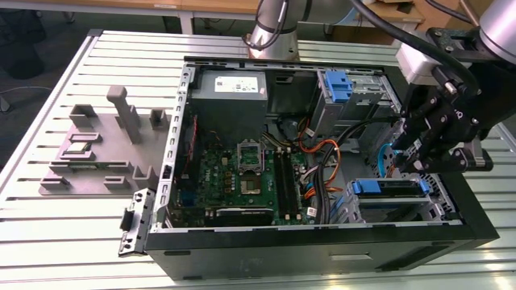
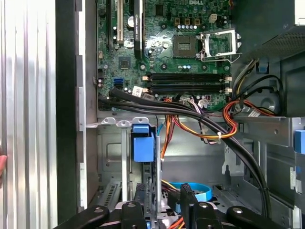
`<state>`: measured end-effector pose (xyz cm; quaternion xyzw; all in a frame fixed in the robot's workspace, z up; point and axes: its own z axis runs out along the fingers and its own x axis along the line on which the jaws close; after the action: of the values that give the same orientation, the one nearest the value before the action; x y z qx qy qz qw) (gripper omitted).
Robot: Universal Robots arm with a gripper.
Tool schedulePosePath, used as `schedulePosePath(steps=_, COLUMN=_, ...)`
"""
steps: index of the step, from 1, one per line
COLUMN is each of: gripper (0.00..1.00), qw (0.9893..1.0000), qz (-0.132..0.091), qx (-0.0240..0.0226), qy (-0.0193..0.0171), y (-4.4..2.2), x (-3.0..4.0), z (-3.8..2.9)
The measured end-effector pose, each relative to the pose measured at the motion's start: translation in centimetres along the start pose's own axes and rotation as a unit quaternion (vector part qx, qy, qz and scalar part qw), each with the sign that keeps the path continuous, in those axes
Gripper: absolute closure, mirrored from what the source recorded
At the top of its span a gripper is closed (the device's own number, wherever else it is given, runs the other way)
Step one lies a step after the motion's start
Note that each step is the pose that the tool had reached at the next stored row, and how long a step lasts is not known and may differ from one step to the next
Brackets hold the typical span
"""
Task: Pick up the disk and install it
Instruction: 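Insert the first disk wire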
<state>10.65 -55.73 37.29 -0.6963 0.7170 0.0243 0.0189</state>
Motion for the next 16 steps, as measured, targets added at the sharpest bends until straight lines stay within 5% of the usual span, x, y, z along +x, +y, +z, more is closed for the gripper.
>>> schedulePosePath(steps=10, gripper=0.58, qw=1.0, qz=0.0, qx=0.0, qy=0.0001, y=-1.22, x=-0.42, z=0.74)
schedulePosePath(steps=16, gripper=0.58, qw=0.9999, qz=0.001, qx=0.0003, qy=0.0107, y=-1.24, x=-0.38, z=1.39)
